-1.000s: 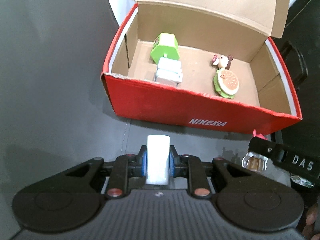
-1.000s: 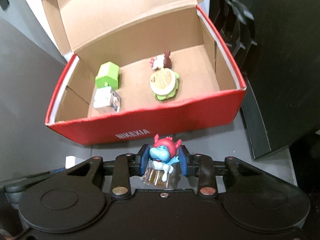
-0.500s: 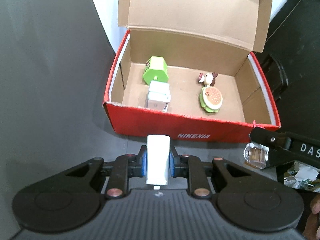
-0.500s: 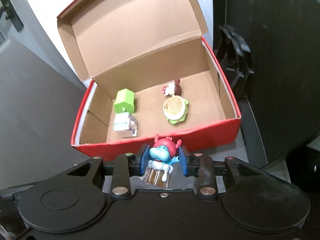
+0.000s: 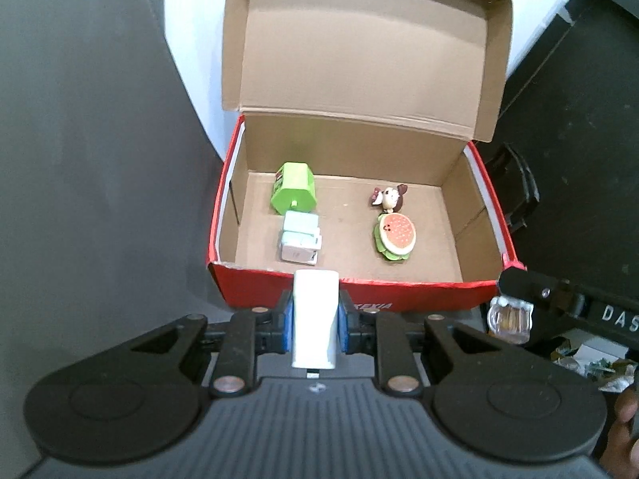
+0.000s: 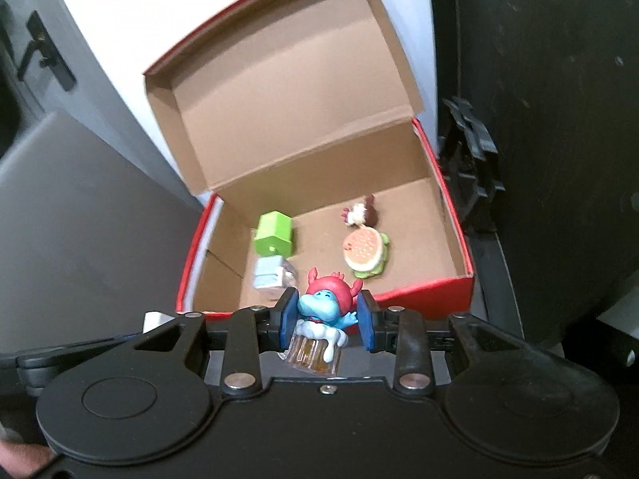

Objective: Organize objects
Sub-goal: 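Lift the charger plug and blue figure up toward the shoebox, then carry both held toys over the shoebox rim and lower them inside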

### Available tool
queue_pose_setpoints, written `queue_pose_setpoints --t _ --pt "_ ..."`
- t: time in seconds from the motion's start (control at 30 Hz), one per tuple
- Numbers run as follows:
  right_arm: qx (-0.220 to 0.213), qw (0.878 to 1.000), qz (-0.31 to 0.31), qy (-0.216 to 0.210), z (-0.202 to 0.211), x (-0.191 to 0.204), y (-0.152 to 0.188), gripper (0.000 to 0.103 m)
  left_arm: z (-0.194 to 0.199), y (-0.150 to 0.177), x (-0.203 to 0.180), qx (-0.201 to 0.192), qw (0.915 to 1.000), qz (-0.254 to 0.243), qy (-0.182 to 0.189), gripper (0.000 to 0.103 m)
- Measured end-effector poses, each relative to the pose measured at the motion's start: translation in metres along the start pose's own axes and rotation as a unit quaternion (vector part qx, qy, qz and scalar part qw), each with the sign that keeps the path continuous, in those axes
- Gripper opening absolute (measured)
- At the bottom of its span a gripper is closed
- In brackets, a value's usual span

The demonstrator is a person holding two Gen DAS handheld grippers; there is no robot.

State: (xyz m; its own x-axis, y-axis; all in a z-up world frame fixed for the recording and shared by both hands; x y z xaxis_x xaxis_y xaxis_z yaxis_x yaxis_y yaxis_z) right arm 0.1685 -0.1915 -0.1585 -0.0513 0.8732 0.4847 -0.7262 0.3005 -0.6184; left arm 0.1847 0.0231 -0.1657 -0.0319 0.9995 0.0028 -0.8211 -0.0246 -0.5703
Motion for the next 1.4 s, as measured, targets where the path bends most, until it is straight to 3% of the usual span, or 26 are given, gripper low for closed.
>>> queue_pose_setpoints --t 0.27,0.73,1.4 --pt "-0.001 1.0 0.019 -0.025 0.013 0.007 -0.019 0.032 0.014 -0.008 -0.007 -0.005 0.9993 -0.032 0.018 0.02" --pt "0.017 0.998 0.054 -0.039 0.021 0.002 -0.043 0.032 0.024 -0.02 0.0 -0.017 0.9983 -0.042 0.036 0.02" --pt "0.047 0.995 0.087 -0.019 -0.018 -0.013 -0.071 0.032 0.004 -0.037 0.0 -0.018 0.9976 -0.038 0.055 0.02"
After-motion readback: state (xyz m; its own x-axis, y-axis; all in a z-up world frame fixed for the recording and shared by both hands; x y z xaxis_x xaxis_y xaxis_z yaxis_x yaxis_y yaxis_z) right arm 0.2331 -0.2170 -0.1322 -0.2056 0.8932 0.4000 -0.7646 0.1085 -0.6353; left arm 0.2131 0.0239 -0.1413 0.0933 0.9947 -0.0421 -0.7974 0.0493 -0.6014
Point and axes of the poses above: each gripper's, at about its wrist camera, not at the fingertips, and z roughly against the way its jaws point, x to its left, y to its underside, the point moved 6 cm from there along -z, roughly the way its jaws point, and after that the axes turned 10 degrees about -y, right-handed, at the moved point
